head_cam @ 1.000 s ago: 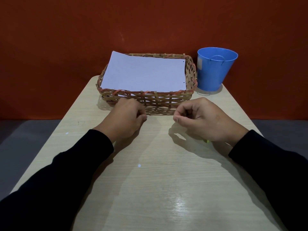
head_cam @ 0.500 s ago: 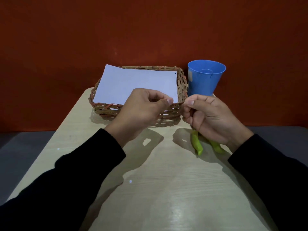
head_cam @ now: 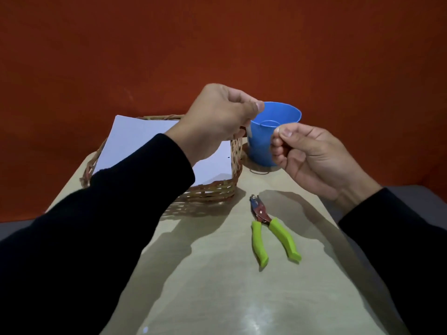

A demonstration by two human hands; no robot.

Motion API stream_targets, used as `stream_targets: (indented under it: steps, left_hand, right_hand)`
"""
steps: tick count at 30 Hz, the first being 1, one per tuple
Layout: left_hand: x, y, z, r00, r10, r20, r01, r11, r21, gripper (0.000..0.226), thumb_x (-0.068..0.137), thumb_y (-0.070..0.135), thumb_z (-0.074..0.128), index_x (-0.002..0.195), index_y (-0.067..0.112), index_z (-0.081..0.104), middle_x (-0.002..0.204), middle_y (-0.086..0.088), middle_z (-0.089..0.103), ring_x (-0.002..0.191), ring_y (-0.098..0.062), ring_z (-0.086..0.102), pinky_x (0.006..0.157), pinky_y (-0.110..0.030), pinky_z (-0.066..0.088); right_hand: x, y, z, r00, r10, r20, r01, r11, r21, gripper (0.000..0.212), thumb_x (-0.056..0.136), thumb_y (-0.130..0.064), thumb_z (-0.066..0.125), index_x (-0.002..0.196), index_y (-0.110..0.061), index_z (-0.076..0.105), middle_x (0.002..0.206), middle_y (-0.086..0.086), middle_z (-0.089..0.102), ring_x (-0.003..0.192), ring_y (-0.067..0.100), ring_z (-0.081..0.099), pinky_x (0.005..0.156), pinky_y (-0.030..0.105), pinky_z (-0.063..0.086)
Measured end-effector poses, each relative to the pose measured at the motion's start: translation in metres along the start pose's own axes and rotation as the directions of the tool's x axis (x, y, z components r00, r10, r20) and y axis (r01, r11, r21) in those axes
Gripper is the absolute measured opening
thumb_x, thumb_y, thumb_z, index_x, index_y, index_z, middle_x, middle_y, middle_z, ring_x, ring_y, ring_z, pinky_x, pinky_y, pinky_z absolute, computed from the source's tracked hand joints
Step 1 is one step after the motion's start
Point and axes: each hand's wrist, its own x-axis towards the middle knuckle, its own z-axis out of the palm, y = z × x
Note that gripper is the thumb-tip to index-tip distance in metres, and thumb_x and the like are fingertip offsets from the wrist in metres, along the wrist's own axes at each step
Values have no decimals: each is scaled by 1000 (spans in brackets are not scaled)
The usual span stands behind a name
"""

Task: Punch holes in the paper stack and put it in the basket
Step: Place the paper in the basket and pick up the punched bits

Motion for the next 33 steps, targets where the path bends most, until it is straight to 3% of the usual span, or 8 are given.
stream_targets:
  steps: [4,8,11,13,19,25,29,33]
  left_hand:
    - [41,-4,11,998,45,-45,-38,989,143,19,93,18,73,88,0,75,67,-5,59,58,-13,51,58,-25,45]
    - [73,-14,21,992,113,-57,-78,899,431,18,91,27,75,78,14,78,61,6,64,56,-1,58,49,-14,39]
    - [91,-27,28,988,156,-17,-111,771,627,20,91,28,73,73,17,76,72,5,67,102,-19,62,74,-23,44]
    - [100,-33,31,990,144,-13,-98,734,672,25,91,28,73,67,24,69,84,-1,68,107,-23,60,82,-27,43]
    - [111,-37,32,990,138,10,-101,675,731,32,92,29,73,61,31,61,99,-8,69,98,-24,63,78,-32,45]
    - [111,-35,33,984,175,-35,-98,694,713,27,82,35,80,66,25,62,99,-10,70,99,-28,61,77,-30,45]
    - [100,-31,30,976,216,-19,-142,704,696,21,89,16,58,74,24,69,96,-10,74,96,-25,68,78,-31,52]
    - [76,-21,20,955,284,-89,-159,740,653,25,95,12,54,92,22,76,100,-2,72,99,-15,56,80,-19,42]
  right_hand:
    - [29,-26,-14,981,-180,-66,147,925,-350,9,89,-11,72,81,-8,73,72,7,64,65,13,56,61,21,48]
    - [70,-50,-24,927,-369,-62,64,322,-945,19,95,-24,71,77,-19,74,67,2,65,60,11,54,58,23,43]
    - [96,-49,-27,960,-272,-68,-68,10,-998,17,97,-22,68,83,-19,75,74,7,65,72,22,59,56,23,38]
    - [106,-45,-31,977,-205,-61,-79,-85,-993,18,96,-14,64,81,-14,74,73,9,62,74,31,61,63,27,42]
    - [117,-48,-30,991,-135,-18,-46,-202,-978,27,94,-16,68,69,-23,63,72,11,62,71,30,61,66,28,42]
    - [111,-52,-32,985,-169,-21,-38,-98,-994,15,88,-19,78,74,-16,73,62,-2,58,61,16,56,56,21,38]
    - [103,-57,-30,978,-208,-5,-26,-96,-995,11,94,-20,73,86,-17,79,64,-6,60,62,9,55,54,19,37]
    - [92,-60,-20,935,-356,-16,-36,-50,-998,11,93,-16,69,85,-19,77,70,-1,66,67,18,61,64,23,49]
